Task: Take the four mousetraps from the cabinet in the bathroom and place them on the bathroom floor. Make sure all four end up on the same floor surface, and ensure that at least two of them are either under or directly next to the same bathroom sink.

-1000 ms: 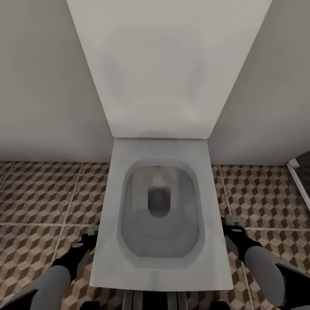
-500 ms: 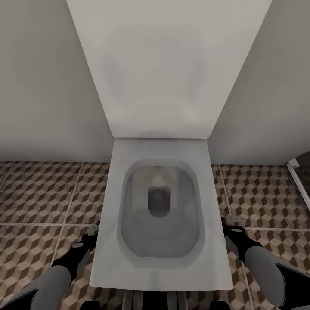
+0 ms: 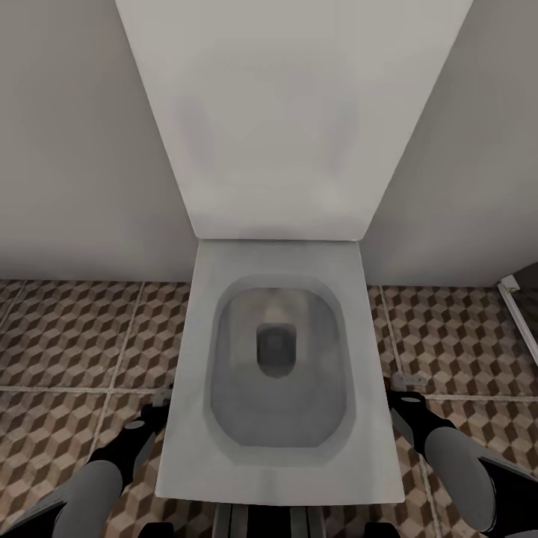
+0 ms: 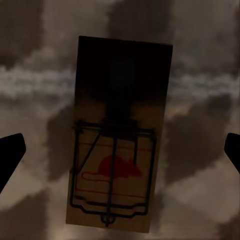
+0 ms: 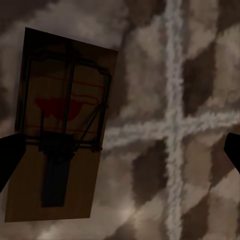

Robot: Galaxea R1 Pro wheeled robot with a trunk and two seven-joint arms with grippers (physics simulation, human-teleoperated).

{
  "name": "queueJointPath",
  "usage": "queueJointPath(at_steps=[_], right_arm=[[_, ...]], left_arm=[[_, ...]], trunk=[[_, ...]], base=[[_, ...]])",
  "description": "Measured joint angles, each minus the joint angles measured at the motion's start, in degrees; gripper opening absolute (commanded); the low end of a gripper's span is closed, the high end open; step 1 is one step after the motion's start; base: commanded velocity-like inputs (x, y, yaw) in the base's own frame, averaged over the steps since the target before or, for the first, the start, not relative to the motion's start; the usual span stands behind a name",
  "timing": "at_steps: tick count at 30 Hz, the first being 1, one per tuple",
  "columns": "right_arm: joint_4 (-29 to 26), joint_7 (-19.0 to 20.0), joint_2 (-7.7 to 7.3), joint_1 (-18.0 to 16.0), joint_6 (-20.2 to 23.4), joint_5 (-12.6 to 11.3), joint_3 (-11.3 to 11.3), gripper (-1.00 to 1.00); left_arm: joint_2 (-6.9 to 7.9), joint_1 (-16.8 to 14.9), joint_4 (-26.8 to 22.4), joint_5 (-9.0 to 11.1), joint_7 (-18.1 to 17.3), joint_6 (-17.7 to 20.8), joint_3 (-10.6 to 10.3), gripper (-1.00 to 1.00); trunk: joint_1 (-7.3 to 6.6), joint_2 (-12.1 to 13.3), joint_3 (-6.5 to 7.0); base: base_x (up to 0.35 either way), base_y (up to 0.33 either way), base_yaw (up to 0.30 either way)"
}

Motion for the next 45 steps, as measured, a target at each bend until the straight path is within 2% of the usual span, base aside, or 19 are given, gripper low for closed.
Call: queueJointPath(at_steps=[6,17,22,30,45], right_arm=[[0.00,0.00,-0.04,0.00,0.00,0.00,-0.06,1.00],[0.00,0.00,-0.05,0.00,-0.07,0.01,-0.08,1.00],[0.00,0.00,-0.05,0.00,-0.07,0.04,-0.08,1.00],[0.00,0.00,-0.05,0.00,-0.08,0.07,-0.08,1.00],[0.00,0.00,-0.04,0.00,-0.08,0.07,-0.08,1.00]], left_arm=[[0.12,0.00,-0.49,-0.09,0.01,-2.97,-0.01,1.00],[0.26,0.00,-2.15,-0.03,-0.10,-4.19,0.04,1.00],[0.21,0.03,-4.46,0.08,-0.11,-3.55,0.19,1.00],[0.13,0.01,-9.11,0.26,-0.22,0.42,0.11,1.00],[0.34,0.01,-10.54,0.34,-0.81,1.96,0.16,1.00]], trunk=[[0.00,0.00,0.00],[0.01,0.00,0.00],[0.02,0.00,0.00],[0.03,0.00,0.00],[0.04,0.00,0.00]], base=[[0.000,0.000,0.000],[-0.014,0.000,0.000],[-0.179,0.000,0.000],[-0.287,0.000,0.000],[-0.327,0.000,0.000]])
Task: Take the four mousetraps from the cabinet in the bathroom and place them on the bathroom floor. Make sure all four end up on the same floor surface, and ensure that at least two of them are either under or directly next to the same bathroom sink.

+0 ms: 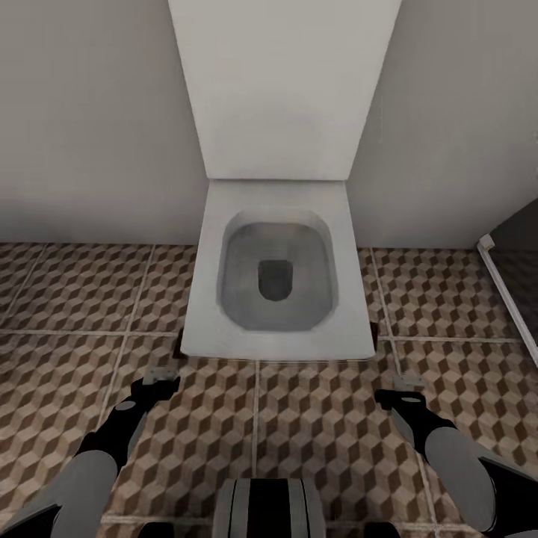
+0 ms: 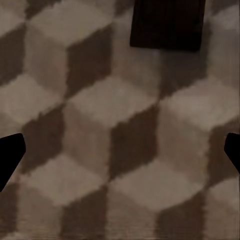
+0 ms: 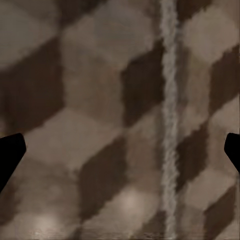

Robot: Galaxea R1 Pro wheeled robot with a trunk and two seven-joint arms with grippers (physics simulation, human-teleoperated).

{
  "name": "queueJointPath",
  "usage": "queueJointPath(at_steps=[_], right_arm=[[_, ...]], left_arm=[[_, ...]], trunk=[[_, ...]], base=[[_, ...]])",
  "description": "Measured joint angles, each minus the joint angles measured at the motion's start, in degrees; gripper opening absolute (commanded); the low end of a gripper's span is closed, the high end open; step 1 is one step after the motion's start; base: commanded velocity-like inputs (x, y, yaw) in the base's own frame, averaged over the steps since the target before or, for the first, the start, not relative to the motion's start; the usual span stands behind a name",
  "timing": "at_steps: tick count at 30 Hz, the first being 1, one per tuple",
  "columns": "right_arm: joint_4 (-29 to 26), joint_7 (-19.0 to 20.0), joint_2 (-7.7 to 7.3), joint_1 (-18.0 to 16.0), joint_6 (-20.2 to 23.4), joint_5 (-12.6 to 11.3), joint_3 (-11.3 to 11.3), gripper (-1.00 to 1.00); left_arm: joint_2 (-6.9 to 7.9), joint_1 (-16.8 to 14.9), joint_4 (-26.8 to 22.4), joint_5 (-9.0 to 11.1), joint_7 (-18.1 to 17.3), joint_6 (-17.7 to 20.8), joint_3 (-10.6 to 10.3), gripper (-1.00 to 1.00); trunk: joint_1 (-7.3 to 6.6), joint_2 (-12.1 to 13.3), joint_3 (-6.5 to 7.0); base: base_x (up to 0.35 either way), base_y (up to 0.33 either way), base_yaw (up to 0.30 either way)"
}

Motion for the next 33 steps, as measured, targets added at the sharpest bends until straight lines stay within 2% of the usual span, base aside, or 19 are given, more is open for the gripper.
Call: queueJointPath(at_steps=[33], right_arm=[[0.00,0.00,0.07,0.00,0.00,0.04,0.17,1.00]], left_arm=[[0.12,0.00,-0.04,0.02,-1.03,-0.13,-0.05,1.00]], trunk=[[-0.01,0.00,0.00]], base=[[-0.321,0.000,0.000]])
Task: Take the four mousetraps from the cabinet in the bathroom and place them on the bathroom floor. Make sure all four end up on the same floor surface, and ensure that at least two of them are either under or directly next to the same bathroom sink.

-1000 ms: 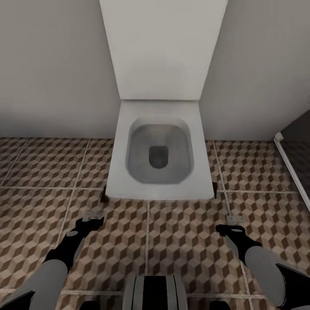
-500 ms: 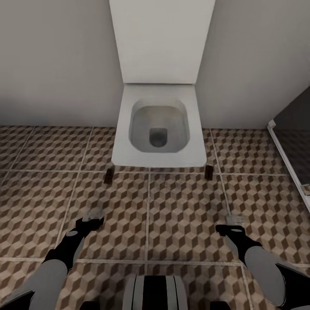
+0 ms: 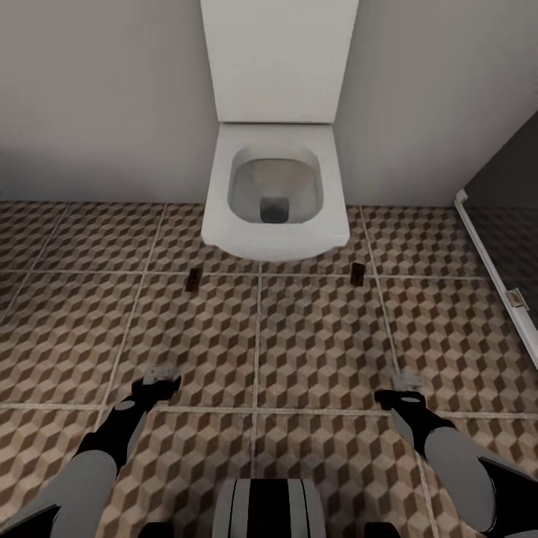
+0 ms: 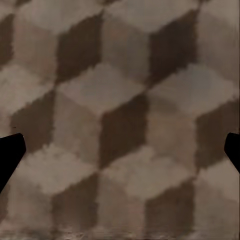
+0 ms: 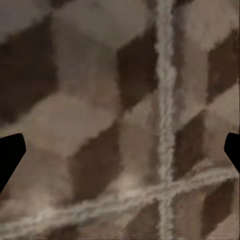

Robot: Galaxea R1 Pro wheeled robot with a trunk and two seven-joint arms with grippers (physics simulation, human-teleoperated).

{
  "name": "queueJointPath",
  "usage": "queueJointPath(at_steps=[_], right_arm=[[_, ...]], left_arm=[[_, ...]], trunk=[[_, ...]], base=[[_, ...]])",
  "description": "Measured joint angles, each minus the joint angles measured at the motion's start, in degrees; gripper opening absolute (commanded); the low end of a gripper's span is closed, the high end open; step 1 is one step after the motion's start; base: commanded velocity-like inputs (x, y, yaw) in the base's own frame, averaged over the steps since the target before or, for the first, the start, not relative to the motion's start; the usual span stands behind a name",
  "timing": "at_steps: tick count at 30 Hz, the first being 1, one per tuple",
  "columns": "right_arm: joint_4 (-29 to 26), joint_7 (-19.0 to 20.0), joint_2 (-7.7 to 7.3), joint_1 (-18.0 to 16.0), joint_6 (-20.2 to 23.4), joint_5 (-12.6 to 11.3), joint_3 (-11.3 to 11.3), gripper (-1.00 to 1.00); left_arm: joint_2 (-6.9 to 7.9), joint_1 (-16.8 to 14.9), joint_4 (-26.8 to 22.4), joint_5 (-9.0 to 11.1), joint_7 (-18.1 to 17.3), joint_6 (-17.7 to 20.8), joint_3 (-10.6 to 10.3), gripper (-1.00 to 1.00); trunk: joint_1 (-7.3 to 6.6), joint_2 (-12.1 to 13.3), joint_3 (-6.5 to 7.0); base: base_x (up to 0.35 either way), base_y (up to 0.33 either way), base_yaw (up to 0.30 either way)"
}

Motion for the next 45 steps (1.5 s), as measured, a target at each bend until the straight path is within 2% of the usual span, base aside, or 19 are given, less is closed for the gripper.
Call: queueJointPath(at_steps=[27,40,45], right_arm=[[0.00,0.00,0.00,0.00,-0.04,0.04,-0.03,1.00],[0.00,0.00,0.00,0.00,-0.05,0.04,-0.02,1.00],[0.00,0.00,0.00,0.00,-0.06,0.05,0.00,1.00]], left_arm=[[-0.40,0.00,0.11,0.12,-0.02,-0.30,0.01,1.00],[-0.39,0.00,0.17,1.72,0.00,-0.26,0.05,1.00],[-0.37,0.01,0.28,2.34,-0.16,-0.23,0.01,1.00]], trunk=[[-0.03,0.00,0.00],[-0.03,0.00,0.00],[-0.16,0.06,1.10]], base=[[-0.033,0.000,0.000],[0.000,0.000,0.000],[0.000,0.000,0.000]])
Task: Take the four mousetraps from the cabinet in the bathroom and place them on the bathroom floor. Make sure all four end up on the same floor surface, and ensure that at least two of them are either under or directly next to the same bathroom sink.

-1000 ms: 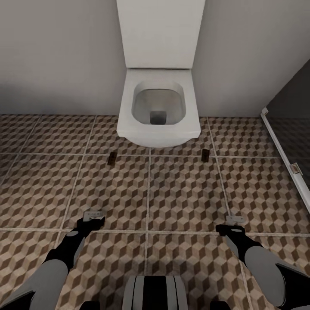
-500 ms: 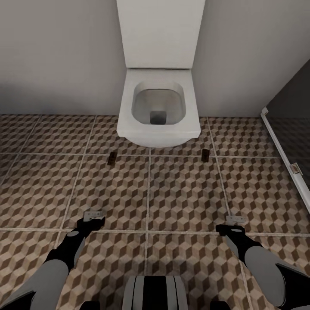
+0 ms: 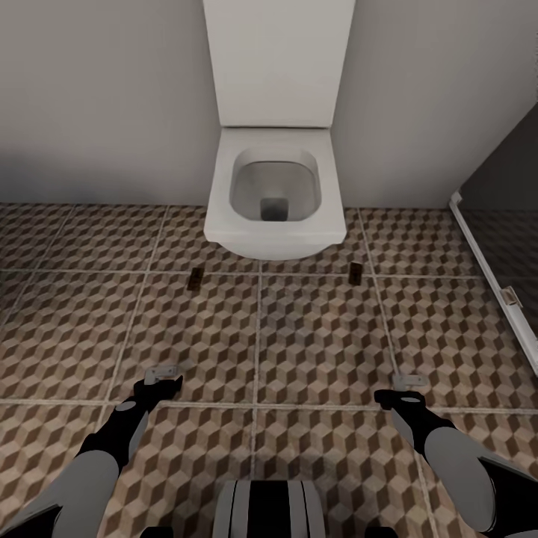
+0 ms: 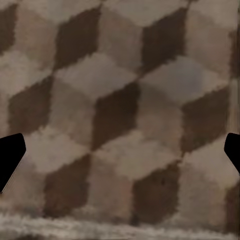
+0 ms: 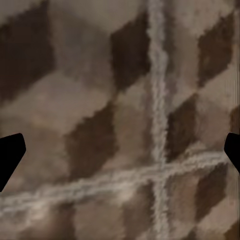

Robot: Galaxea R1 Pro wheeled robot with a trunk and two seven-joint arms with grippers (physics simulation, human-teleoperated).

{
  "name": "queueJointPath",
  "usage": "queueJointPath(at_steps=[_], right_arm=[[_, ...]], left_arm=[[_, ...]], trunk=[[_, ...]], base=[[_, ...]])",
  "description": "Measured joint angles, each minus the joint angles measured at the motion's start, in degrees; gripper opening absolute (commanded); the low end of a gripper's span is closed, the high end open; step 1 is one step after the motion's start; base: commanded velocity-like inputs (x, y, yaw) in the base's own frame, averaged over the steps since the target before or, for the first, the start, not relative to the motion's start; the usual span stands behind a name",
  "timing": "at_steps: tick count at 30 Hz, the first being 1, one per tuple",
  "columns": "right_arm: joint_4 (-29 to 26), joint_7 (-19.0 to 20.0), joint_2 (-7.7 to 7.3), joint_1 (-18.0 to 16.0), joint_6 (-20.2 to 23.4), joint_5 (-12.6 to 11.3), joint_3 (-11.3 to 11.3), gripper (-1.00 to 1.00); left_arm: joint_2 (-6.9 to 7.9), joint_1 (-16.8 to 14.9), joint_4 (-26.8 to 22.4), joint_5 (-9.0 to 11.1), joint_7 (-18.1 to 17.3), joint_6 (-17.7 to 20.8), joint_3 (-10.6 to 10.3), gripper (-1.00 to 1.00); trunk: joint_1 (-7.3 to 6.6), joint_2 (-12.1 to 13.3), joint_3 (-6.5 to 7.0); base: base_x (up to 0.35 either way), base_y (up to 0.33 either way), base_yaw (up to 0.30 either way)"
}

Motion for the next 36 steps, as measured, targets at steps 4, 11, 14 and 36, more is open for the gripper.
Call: queueJointPath(at_steps=[4,11,14,36], right_arm=[[0.00,0.00,0.00,0.02,0.00,0.00,0.00,1.00],[0.00,0.00,0.00,0.01,0.00,0.00,0.01,1.00],[0.00,0.00,0.00,0.02,-0.01,0.00,0.01,1.00],[0.00,0.00,0.00,0.00,-0.01,0.08,0.01,1.00]], left_arm=[[0.01,0.00,0.10,0.15,-0.08,0.13,-0.02,1.00],[0.01,0.04,0.21,0.26,-0.20,0.28,-0.04,1.00],[0.01,0.05,0.23,0.27,-0.23,0.32,-0.04,1.00],[0.06,0.00,0.25,0.37,-0.22,0.37,-0.04,1.00]], trunk=[[-0.10,0.05,0.89],[-0.28,0.15,2.44],[-0.36,0.19,3.10],[-0.93,0.48,7.98]], base=[[0.000,0.000,0.000],[0.000,0.000,0.000],[0.000,0.000,0.000],[0.000,0.000,0.000]])
